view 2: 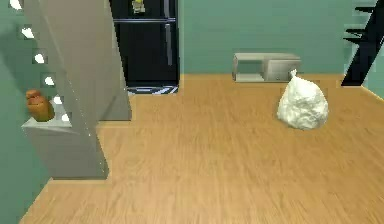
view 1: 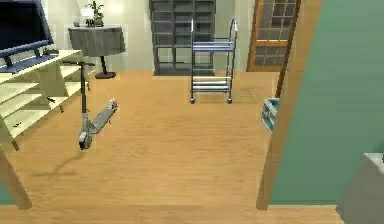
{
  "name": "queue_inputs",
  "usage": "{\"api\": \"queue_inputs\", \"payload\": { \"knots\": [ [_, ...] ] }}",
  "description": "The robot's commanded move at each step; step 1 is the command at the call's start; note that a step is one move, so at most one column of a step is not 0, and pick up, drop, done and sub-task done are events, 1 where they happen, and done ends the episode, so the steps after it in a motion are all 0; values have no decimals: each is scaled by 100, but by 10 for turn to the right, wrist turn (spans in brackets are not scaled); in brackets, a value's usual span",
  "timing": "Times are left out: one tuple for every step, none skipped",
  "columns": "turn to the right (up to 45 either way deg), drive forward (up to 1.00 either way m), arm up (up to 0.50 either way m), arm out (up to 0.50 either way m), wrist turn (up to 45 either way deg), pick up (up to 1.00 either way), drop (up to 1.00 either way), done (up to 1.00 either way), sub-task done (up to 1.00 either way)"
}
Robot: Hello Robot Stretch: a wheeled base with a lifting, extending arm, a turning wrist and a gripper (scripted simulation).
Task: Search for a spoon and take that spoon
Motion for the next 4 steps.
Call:
{"api": "queue_inputs", "payload": {
  "knots": [
    [-450, 0, 0, 0, 0, 0, 0, 0, 0],
    [-450, 0, 0, 0, 0, 0, 0, 0, 0],
    [-450, 0, 0, 0, 0, 0, 0, 0, 0],
    [-60, 0, 0, 0, 0, 0, 0, 0, 0]
  ]
}}
